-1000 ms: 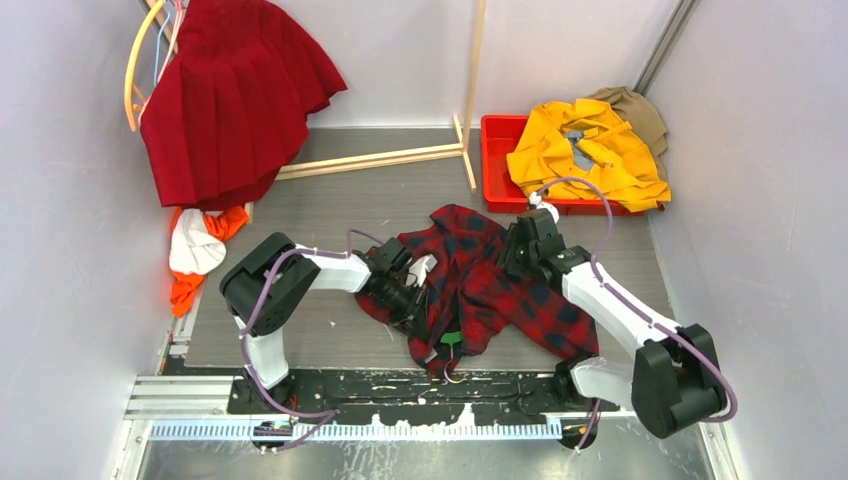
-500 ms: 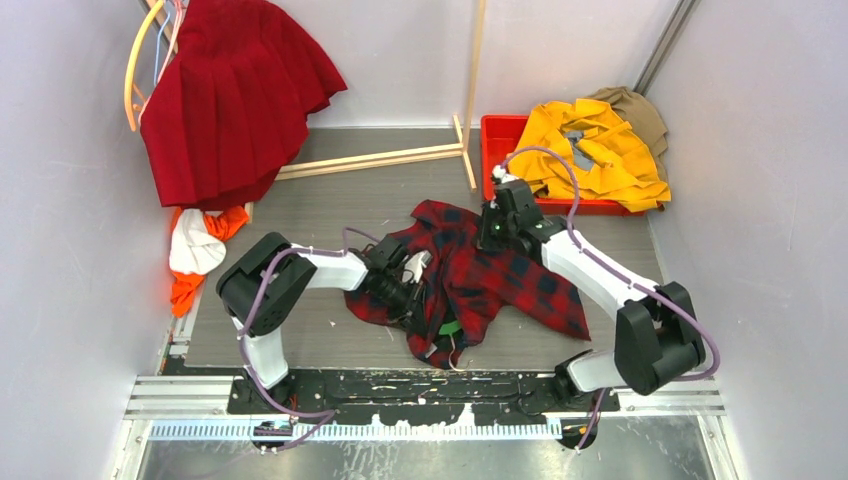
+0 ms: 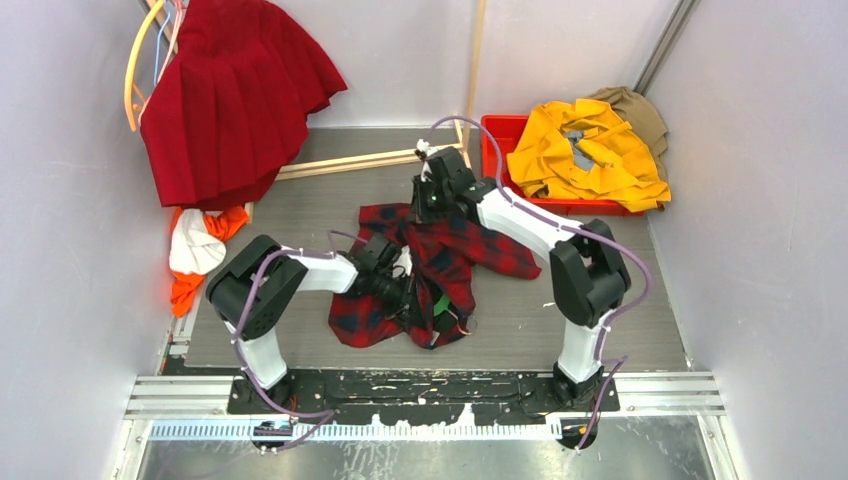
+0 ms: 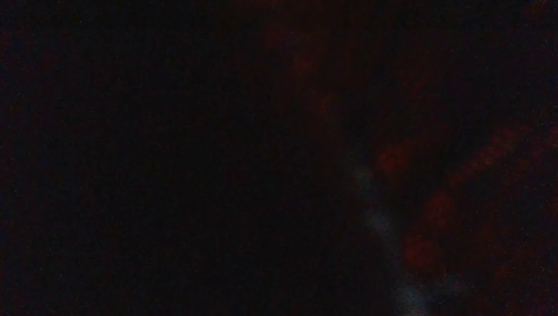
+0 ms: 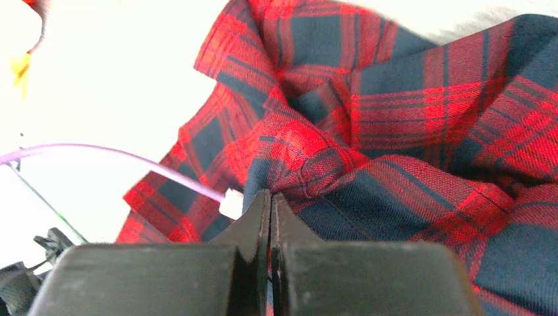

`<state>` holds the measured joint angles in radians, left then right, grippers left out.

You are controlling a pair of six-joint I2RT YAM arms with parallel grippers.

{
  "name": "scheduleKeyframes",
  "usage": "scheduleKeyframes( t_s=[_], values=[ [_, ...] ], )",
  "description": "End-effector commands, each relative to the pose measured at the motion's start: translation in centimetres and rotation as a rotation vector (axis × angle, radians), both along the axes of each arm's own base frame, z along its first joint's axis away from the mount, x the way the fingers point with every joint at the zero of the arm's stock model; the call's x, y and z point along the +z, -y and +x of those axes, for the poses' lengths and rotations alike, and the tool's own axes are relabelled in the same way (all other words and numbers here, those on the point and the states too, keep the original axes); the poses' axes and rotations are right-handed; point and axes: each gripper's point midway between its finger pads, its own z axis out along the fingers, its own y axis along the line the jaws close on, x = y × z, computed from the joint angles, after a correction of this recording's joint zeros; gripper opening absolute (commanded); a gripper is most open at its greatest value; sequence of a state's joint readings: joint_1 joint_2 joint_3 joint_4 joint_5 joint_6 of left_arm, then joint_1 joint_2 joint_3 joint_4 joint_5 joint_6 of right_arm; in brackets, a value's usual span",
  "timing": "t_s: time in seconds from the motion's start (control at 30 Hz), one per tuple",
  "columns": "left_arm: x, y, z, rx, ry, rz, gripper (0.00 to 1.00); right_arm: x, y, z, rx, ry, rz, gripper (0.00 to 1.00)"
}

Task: Place the skirt on the hanger
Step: Adjust the skirt on the hanger.

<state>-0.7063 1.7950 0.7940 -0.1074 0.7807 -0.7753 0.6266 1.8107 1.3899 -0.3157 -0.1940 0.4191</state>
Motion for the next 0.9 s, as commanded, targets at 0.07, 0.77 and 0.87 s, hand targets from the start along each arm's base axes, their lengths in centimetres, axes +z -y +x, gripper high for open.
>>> scheduleKeyframes(
  t_s=[0.07, 0.77, 0.87],
  values=[
    [-0.8, 1.5, 1.5, 0.105, 0.057, -0.056, 0.00, 10.9, -8.2, 1.0, 0.224, 0.133, 0.310, 0.06],
    [-0.9, 5.4, 7.2, 0.396, 0.058, -0.221, 0.00, 9.4, 16.1, -13.0, -0.494, -0.134, 0.296, 0.74],
    [-0.9, 5.8, 7.9, 0.437, 0.053, -0.256, 0.00, 6.9, 17.4, -16.0, -0.564, -0.233, 0.285, 0.71]
  ],
)
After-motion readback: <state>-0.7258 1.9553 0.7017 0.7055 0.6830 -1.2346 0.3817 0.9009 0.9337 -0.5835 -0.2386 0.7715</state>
